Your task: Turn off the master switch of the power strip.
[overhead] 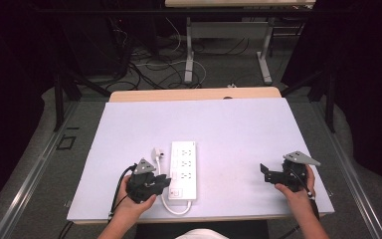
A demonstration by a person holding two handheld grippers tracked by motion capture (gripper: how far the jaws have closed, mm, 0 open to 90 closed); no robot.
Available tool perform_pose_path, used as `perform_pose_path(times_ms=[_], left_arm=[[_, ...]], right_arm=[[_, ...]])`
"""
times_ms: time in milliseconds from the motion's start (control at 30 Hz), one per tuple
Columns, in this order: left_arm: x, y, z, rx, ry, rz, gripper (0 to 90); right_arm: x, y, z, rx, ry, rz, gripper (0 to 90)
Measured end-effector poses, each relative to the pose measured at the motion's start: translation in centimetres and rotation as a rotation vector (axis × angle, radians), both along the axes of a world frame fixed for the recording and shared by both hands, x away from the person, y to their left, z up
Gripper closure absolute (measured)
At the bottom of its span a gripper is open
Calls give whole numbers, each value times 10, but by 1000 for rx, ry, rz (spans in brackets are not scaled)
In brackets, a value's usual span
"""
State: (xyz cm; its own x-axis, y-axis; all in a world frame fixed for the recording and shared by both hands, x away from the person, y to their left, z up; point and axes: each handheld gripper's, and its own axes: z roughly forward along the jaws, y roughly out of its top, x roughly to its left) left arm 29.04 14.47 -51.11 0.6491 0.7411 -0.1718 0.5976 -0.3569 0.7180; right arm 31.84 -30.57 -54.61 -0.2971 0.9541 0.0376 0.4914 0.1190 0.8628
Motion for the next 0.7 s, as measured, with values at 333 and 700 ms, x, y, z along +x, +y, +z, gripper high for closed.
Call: perform_pose_path(times_ms=[333, 700], left_arm=[[-3, -6, -1, 25, 6, -22, 835], [-4, -10, 0, 36, 5, -27, 900]], right_arm=[[-1, 1, 0, -4, 6, 7, 1], [-1, 2, 0, -5, 7, 7, 2]])
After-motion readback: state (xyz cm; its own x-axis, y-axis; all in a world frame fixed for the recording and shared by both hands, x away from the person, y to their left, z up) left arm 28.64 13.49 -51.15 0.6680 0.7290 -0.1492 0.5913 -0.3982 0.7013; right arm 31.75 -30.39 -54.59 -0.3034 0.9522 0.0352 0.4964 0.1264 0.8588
